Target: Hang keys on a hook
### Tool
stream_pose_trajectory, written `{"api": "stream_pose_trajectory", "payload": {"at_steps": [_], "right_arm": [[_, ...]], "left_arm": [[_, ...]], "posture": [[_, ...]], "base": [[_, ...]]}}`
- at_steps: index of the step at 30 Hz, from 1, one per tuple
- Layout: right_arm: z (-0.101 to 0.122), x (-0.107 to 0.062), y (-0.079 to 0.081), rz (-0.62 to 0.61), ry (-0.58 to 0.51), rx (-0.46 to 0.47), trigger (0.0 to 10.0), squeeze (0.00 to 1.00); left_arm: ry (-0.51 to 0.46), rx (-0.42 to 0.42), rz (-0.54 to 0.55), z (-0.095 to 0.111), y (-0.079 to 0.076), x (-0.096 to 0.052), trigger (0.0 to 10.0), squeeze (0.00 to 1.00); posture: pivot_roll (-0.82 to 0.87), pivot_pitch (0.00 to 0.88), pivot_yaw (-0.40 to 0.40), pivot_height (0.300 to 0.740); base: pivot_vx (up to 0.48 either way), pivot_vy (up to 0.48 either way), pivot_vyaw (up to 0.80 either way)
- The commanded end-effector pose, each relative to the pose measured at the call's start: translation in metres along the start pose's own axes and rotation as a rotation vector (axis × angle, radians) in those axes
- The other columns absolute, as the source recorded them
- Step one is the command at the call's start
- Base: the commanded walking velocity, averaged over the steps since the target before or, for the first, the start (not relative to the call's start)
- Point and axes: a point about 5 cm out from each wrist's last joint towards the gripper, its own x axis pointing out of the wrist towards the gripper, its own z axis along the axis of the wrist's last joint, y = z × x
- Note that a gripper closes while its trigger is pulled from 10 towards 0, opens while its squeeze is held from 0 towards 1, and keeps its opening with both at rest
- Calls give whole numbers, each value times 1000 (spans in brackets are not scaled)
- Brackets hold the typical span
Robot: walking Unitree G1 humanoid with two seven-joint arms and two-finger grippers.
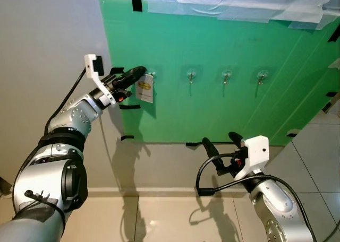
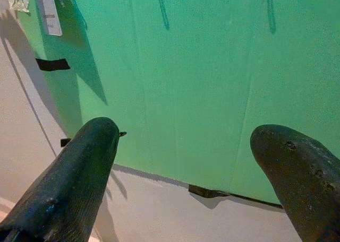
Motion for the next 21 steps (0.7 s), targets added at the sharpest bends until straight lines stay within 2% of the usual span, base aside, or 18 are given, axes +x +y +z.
{"api": "stream_pose_trajectory", "payload": {"at_steps": [1,3,7,8,9,12,16,21], "right_arm": [[4,1,0,9,-5,-3,10000,0],[4,2,1,18,-2,-2,10000,0],[4,4,2,27,0,-3,10000,0],[4,4,2,29,-1,-5,10000,0],[4,4,2,29,-1,-6,10000,0],[4,4,2,29,-1,-6,10000,0],[2,1,2,26,5,-5,10000,0],[0,2,2,29,9,-2,10000,0]], "left_arm": [[-26,-29,15,4,1,0,10000,0],[-30,-67,28,-2,3,-2,10000,0],[3,-58,33,-11,4,-4,10000,0],[52,3,10,-16,3,-4,10000,0],[68,30,3,-18,2,-4,10000,0],[77,47,-8,-18,1,-4,10000,0],[183,173,-101,-26,-3,-10,10000,0],[202,196,-157,-29,-8,-8,10000,0]], "posture": [[-71,0,-3,740],[-68,0,-6,740],[-68,0,-8,740],[-69,0,-8,740],[-69,0,-8,740],[-69,0,-8,740],[-70,0,-4,740],[-67,0,-6,740]], "base": [[0,0,0],[0,0,0],[0,0,0],[0,0,0],[0,0,0],[0,0,0],[0,0,0],[0,0,0]]}}
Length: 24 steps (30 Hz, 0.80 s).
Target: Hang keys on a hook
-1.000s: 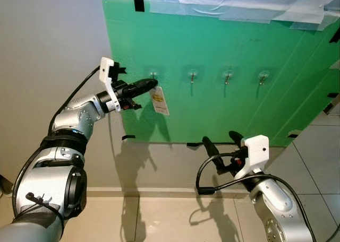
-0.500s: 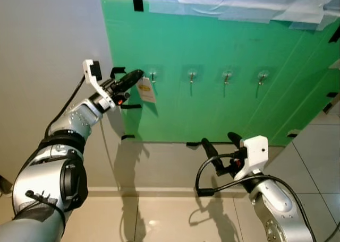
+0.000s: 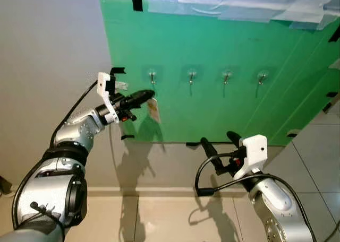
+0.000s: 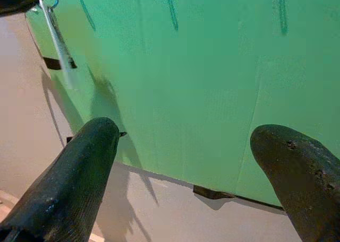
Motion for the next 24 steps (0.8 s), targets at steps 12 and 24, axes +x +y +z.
{"api": "stream_pose_trajectory", "payload": {"at_steps": [12,24], "right_arm": [[-2,2,1,19,10,1,10000,0],[-4,-1,2,16,16,7,10000,0]], "left_arm": [[-74,11,-99,26,-14,30,10000,0],[-155,-127,-16,27,-5,23,10000,0]], "posture": [[-78,0,-1,740],[-90,0,13,740]], "base": [[0,0,0],[0,0,0]]}}
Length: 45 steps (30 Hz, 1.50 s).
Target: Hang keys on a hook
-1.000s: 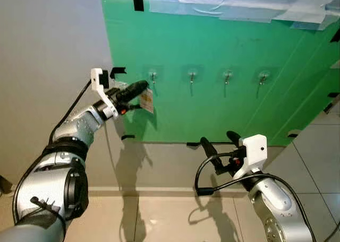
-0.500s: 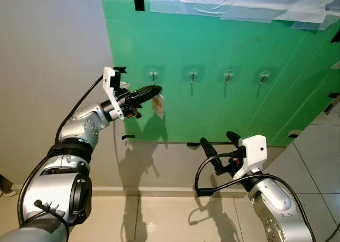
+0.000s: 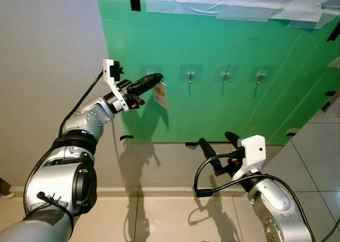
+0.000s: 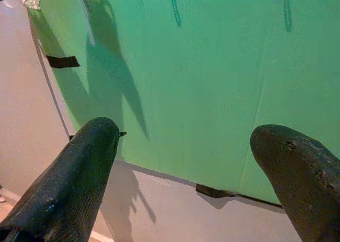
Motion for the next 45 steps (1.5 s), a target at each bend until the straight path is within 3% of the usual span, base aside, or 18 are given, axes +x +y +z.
{"api": "stream_pose_trajectory", "payload": {"at_steps": [1,8,15,25,34,42,45], "right_arm": [[-3,-2,0,-1,14,7,10000,0],[-6,-2,1,16,28,16,10000,0],[-6,0,3,31,29,13,10000,0],[-7,-1,5,37,34,15,10000,0],[-7,-3,5,29,37,18,10000,0],[-7,-3,5,38,39,20,10000,0],[-7,-3,6,40,42,20,10000,0]], "left_arm": [[-15,-5,-2,4,0,-2,10000,0],[-22,-42,21,-5,3,-9,10000,0],[-12,-69,23,-16,1,-6,10000,0],[-85,-122,100,-12,5,-4,10000,0],[-58,-108,56,-17,2,-7,10000,0],[-129,-166,89,-14,4,-8,10000,0],[-174,-223,119,-13,7,-13,10000,0]], "posture": [[-90,0,13,740],[-72,0,-2,740],[-64,0,-9,740],[-72,0,-2,740],[-76,0,2,740],[-71,0,-1,740],[-71,0,-1,740]], "base": [[0,0,0],[0,0,0],[0,0,0],[0,0,0],[0,0,0],[0,0,0],[0,0,0]]}}
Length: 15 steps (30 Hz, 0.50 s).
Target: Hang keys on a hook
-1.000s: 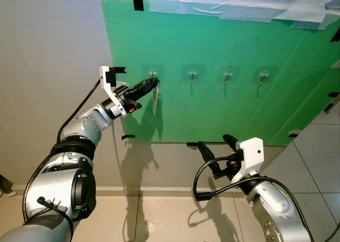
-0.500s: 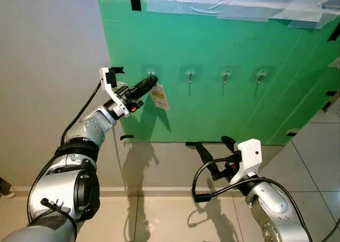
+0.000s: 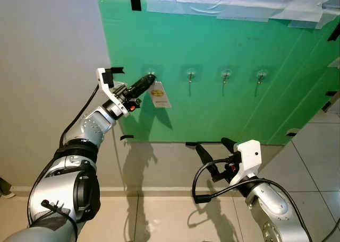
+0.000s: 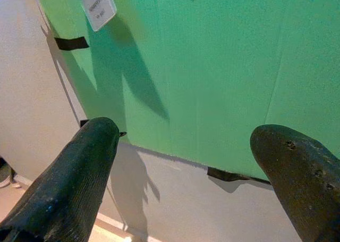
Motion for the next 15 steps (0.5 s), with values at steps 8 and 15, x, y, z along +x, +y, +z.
{"api": "stream_pose_trajectory", "payload": {"at_steps": [8,15], "right_arm": [[1,-1,3,19,3,4,10000,0],[1,1,3,30,9,5,10000,0]], "left_arm": [[-146,-175,157,-7,14,-14,10000,0],[-21,-155,201,-35,15,-14,10000,0]], "posture": [[-66,0,1,740],[-60,0,-2,740]], "base": [[0,0,0],[0,0,0]]}}
